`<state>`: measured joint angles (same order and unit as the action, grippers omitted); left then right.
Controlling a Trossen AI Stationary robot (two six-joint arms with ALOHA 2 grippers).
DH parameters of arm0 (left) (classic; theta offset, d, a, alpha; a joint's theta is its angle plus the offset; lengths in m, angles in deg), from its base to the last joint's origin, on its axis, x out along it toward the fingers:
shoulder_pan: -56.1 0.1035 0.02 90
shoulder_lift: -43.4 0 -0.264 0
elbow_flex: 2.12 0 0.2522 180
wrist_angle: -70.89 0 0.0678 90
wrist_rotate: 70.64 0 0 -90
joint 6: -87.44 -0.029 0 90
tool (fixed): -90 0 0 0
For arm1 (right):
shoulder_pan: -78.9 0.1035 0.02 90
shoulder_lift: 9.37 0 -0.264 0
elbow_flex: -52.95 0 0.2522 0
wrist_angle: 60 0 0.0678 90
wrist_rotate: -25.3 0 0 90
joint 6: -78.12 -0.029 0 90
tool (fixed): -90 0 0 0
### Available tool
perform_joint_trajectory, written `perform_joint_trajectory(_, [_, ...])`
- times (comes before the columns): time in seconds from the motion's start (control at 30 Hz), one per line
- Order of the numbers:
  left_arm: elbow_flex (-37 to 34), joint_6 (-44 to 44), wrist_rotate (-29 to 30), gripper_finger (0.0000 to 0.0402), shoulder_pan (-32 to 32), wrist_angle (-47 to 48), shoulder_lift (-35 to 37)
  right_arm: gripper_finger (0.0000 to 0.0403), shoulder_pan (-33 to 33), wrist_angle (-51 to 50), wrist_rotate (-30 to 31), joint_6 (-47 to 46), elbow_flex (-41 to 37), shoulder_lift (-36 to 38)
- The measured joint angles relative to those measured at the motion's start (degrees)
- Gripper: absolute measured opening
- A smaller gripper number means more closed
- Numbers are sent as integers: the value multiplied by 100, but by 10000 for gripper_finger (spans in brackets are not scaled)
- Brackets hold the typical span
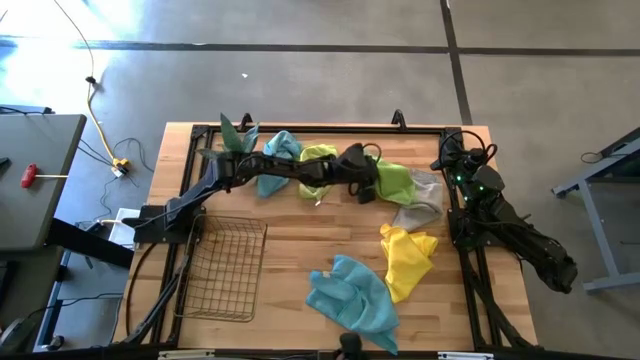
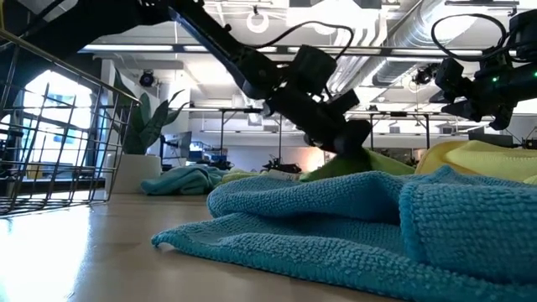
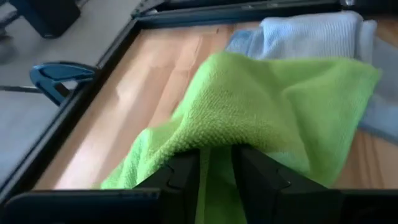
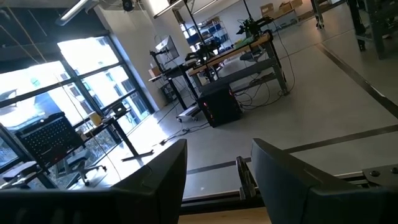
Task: Fold microfiber towels
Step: Prepare the table to fold the microfiber towel
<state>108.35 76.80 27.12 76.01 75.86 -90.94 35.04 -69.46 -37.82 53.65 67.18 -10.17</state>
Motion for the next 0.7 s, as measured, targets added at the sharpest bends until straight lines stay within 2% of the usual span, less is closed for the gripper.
perform_joint_trajectory(0.1, [163,-11,2,81,-96,-3,7,171,0,-1,-1,-7,-1,0])
perform_joint_trajectory(0.37, [546,-1014,-1027,81,-903,117,20,171,0,0,-4,-9,0,0])
perform_joint_trajectory(0.5, [552,-1540,-1029,81,-1429,69,20,171,0,-2,-4,-6,0,0])
perform_joint_trajectory(0.7, [554,-1766,-989,81,-1965,-60,-2,171,1,0,-4,-7,-1,0])
